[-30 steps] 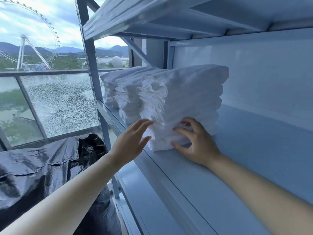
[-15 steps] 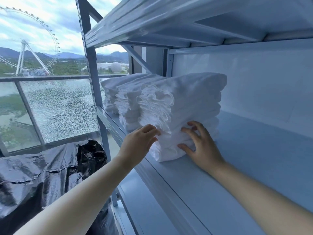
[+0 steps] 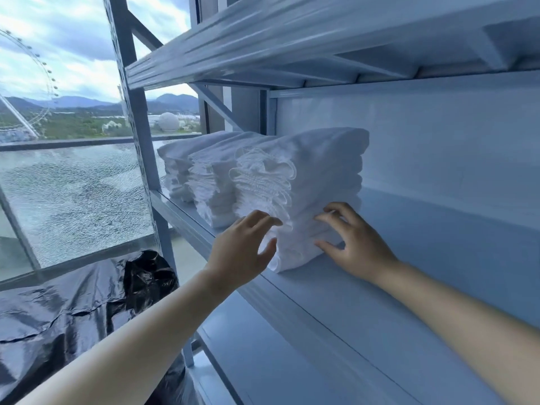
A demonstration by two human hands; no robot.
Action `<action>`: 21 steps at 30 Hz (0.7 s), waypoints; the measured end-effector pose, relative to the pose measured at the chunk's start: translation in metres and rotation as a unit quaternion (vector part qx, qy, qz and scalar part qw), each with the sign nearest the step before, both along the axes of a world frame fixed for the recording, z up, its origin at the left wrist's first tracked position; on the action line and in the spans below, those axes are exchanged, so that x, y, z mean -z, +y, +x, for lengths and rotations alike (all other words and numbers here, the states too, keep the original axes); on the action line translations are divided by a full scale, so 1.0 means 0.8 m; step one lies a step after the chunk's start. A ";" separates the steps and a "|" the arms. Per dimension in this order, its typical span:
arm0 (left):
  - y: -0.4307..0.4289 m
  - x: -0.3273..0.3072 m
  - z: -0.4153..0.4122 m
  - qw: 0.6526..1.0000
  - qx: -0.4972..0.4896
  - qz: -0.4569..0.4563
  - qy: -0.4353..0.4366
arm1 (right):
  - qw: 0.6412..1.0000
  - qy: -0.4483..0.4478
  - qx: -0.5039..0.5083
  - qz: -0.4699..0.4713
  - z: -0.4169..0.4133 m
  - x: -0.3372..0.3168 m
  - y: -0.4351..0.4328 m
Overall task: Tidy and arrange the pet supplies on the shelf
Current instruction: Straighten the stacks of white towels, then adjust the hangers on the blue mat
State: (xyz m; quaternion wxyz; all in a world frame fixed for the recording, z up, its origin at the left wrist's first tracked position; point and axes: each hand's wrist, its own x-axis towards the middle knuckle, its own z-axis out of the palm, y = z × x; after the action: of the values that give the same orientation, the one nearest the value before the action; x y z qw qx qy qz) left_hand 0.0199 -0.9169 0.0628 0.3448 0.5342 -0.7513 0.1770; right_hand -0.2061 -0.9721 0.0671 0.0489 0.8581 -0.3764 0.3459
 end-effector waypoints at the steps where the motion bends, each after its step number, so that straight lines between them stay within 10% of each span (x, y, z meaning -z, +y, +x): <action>1: 0.005 -0.003 -0.003 1.000 0.012 -0.001 -0.004 | 1.000 -0.003 0.007 -0.001 0.000 -0.001 0.011; 21: 0.183 0.015 -0.111 0.940 0.335 0.037 -0.055 | 0.957 -0.036 0.284 0.041 -0.063 0.028 0.369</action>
State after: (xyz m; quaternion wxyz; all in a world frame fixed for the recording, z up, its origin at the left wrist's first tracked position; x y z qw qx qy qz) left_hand -0.0693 -0.7707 0.0507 0.3225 0.2537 -0.9104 0.0526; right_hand -0.2564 -0.6766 0.0444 0.0961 0.7043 -0.6197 0.3327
